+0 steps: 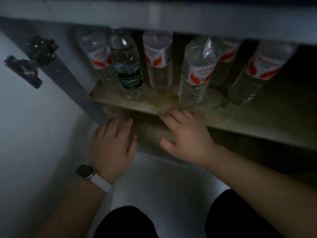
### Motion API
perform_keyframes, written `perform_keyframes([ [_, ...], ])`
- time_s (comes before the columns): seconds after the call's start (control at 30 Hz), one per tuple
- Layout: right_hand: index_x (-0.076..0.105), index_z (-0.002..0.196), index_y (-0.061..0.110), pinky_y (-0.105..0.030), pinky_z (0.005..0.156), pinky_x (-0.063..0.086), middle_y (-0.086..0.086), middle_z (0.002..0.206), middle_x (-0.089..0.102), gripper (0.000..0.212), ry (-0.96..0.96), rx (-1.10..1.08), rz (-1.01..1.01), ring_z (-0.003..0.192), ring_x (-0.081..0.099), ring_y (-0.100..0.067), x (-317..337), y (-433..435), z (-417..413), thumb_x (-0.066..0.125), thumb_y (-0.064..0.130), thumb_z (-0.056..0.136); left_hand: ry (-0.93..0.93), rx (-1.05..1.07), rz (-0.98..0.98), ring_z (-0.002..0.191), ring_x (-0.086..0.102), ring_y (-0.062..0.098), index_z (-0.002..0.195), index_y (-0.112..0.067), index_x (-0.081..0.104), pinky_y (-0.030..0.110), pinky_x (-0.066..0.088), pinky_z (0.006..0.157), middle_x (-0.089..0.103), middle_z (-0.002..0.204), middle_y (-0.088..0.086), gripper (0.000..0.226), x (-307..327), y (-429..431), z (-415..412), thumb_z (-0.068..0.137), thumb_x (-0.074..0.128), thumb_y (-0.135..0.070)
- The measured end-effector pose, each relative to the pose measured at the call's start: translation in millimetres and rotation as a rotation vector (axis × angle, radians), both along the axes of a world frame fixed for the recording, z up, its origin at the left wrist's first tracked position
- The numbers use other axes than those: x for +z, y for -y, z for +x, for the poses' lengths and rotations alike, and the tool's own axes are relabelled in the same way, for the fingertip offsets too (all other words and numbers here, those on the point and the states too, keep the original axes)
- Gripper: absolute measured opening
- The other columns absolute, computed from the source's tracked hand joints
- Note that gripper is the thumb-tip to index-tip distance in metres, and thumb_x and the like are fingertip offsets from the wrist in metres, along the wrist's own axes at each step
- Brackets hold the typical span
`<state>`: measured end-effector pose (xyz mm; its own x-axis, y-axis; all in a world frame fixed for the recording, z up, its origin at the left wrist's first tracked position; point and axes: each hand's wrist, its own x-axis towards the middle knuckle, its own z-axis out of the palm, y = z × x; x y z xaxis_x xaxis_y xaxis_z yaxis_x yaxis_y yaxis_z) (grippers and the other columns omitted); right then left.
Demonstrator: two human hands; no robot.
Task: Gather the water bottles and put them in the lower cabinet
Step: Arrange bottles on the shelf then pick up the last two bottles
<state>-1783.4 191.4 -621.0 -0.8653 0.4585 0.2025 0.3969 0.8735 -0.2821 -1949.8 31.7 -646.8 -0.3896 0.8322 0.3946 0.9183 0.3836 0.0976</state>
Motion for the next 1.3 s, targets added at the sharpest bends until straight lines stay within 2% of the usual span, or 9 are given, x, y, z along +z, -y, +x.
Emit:
perform_keyframes([
  [0.23, 0.066, 0.118, 0.016, -0.040, 0.086, 0.046, -0.007, 0.119, 0.064, 0.054, 0.205, -0.008, -0.098, 0.104, 0.059, -0.030, 100, 36, 58, 0.053, 0.052, 0.081, 0.082, -0.031, -0.185, 0.110, 0.060, 0.042, 0.122, -0.006, 0.069, 0.054, 0.050, 0.091, 0.065, 0.124, 0.022, 0.045, 114, 38, 59, 0.090, 0.053, -0.034],
  [0.37, 0.066, 0.121, 0.020, -0.040, 0.090, 0.049, -0.004, 0.123, 0.063, 0.055, 0.300, 0.012, -0.129, 0.110, 0.060, -0.028, 184, 52, 88, 0.046, 0.054, 0.083, 0.083, -0.038, -0.288, 0.112, 0.062, 0.040, 0.120, -0.009, 0.071, 0.050, 0.048, 0.092, 0.067, 0.124, 0.019, 0.046, 198, 60, 90, 0.088, 0.050, -0.036],
  [0.5, 0.060, 0.128, 0.024, -0.041, 0.098, 0.045, -0.001, 0.130, 0.059, 0.055, 0.366, 0.042, -0.150, 0.118, 0.055, -0.025, 268, 64, 113, 0.039, 0.056, 0.089, 0.072, -0.051, -0.343, 0.111, 0.065, 0.039, 0.118, -0.010, 0.073, 0.050, 0.051, 0.092, 0.069, 0.123, 0.018, 0.047, 280, 69, 114, 0.089, 0.048, -0.036],
  [0.7, 0.062, 0.124, 0.022, -0.042, 0.094, 0.048, -0.001, 0.123, 0.062, 0.055, 0.326, 0.004, -0.137, 0.113, 0.058, -0.027, 381, 72, 143, 0.040, 0.055, 0.086, 0.077, -0.108, -0.272, 0.110, 0.063, 0.037, 0.118, -0.011, 0.072, 0.046, 0.051, 0.090, 0.068, 0.120, 0.015, 0.043, 386, 63, 142, 0.087, 0.051, -0.033],
  [0.87, 0.068, 0.116, 0.019, -0.041, 0.090, 0.050, -0.003, 0.118, 0.066, 0.053, 0.254, -0.108, -0.059, 0.107, 0.062, -0.029, 459, 81, 175, 0.045, 0.052, 0.083, 0.106, -0.199, -0.271, 0.110, 0.062, 0.037, 0.121, -0.013, 0.070, 0.046, 0.052, 0.089, 0.067, 0.121, 0.013, 0.045, 459, 51, 155, 0.089, 0.051, -0.038],
  [1.03, 0.063, 0.126, 0.021, -0.042, 0.096, 0.047, -0.001, 0.126, 0.064, 0.058, 0.245, -0.253, 0.047, 0.116, 0.059, -0.026, 510, 97, 208, 0.041, 0.058, 0.087, 0.096, -0.360, -0.180, 0.121, 0.060, 0.036, 0.127, -0.014, 0.068, 0.049, 0.050, 0.096, 0.066, 0.129, 0.013, 0.050, 501, 40, 157, 0.092, 0.047, -0.041],
  [1.3, 0.058, 0.133, 0.024, -0.041, 0.102, 0.044, 0.002, 0.135, 0.058, 0.058, 0.218, -0.561, 0.143, 0.125, 0.053, -0.025, 564, 157, 279, 0.041, 0.058, 0.089, 0.032, -0.681, -0.075, 0.124, 0.060, 0.034, 0.128, -0.016, 0.069, 0.050, 0.050, 0.099, 0.068, 0.129, 0.010, 0.051, 544, 32, 200, 0.092, 0.048, -0.045],
])
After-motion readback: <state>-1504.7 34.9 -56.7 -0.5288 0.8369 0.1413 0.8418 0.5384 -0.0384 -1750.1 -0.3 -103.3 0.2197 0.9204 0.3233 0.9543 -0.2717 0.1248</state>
